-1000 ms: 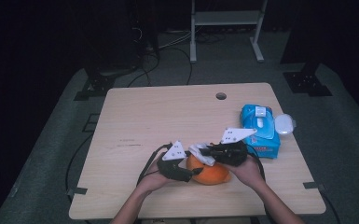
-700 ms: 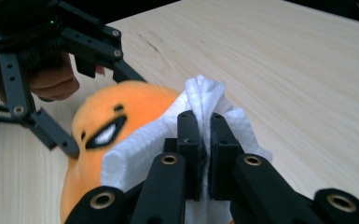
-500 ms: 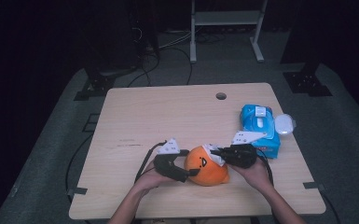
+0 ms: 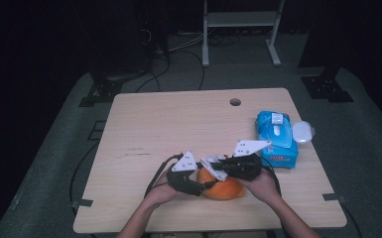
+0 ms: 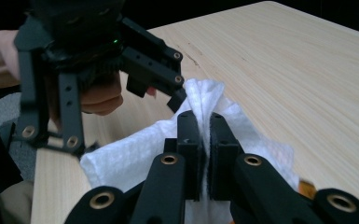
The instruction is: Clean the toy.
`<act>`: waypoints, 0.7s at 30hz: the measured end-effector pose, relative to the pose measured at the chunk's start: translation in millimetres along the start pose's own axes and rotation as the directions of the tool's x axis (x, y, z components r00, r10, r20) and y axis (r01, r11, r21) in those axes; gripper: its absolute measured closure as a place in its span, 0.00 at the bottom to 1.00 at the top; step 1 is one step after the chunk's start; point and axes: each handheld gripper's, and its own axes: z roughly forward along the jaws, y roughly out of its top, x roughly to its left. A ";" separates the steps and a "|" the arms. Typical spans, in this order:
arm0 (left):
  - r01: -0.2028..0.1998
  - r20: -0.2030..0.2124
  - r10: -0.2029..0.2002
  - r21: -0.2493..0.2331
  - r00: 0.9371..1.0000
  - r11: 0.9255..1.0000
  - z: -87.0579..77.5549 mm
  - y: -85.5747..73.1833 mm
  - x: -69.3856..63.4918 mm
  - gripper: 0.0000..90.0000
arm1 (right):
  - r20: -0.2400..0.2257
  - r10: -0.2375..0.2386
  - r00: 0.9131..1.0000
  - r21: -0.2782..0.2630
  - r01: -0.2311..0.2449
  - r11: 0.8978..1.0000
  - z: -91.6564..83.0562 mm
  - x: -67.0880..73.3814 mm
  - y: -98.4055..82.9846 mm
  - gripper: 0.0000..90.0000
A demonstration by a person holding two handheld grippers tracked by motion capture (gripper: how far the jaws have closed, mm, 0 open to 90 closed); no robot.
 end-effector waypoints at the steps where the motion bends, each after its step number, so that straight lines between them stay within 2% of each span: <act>1: -0.006 -0.003 0.006 0.000 1.000 1.000 -0.3 -0.8 -0.2 0.34 | 0.002 -0.002 1.000 0.003 0.002 1.000 1.7 -2.0 1.0 0.94; 4: -0.020 0.000 0.020 0.002 1.000 1.000 -0.6 -3.2 0.2 0.35 | 0.031 0.002 1.000 0.009 -0.002 1.000 0.4 -10.9 -0.3 0.94; 6: -0.018 0.001 0.018 0.001 1.000 1.000 -1.0 -5.2 1.1 0.35 | 0.057 0.023 0.998 0.014 -0.024 1.000 -3.8 -18.4 -4.6 0.94; 11: 0.018 0.012 -0.018 -0.003 1.000 1.000 -1.8 -9.6 6.2 0.34 | 0.097 0.088 0.991 0.018 -0.090 0.996 -19.4 -33.5 -23.4 0.94; 13: 0.041 0.023 -0.041 -0.001 0.999 0.999 -2.3 -8.3 8.3 0.29 | 0.104 0.098 0.990 0.014 -0.100 0.995 -24.7 -33.1 -28.6 0.94; 15: 0.102 0.062 -0.100 -0.017 0.993 0.995 -3.3 -5.9 11.9 0.19 | 0.104 0.093 0.990 0.010 -0.094 0.996 -28.0 -28.7 -31.6 0.94; 17: 0.162 0.082 -0.158 -0.045 0.984 0.986 -4.0 -3.1 14.2 0.14 | 0.098 0.089 0.991 0.004 -0.089 0.996 -29.0 -24.3 -32.7 0.94; 19: 0.176 0.088 -0.171 -0.050 0.981 0.983 -2.9 -0.8 13.9 0.13 | 0.080 0.079 0.994 -0.004 -0.079 0.997 -29.4 -17.6 -30.9 0.94; 21: 0.171 0.082 -0.169 -0.025 0.982 0.985 0.2 0.7 11.8 0.14 | 0.065 0.067 0.996 -0.009 -0.066 0.998 -27.9 -12.2 -27.4 0.94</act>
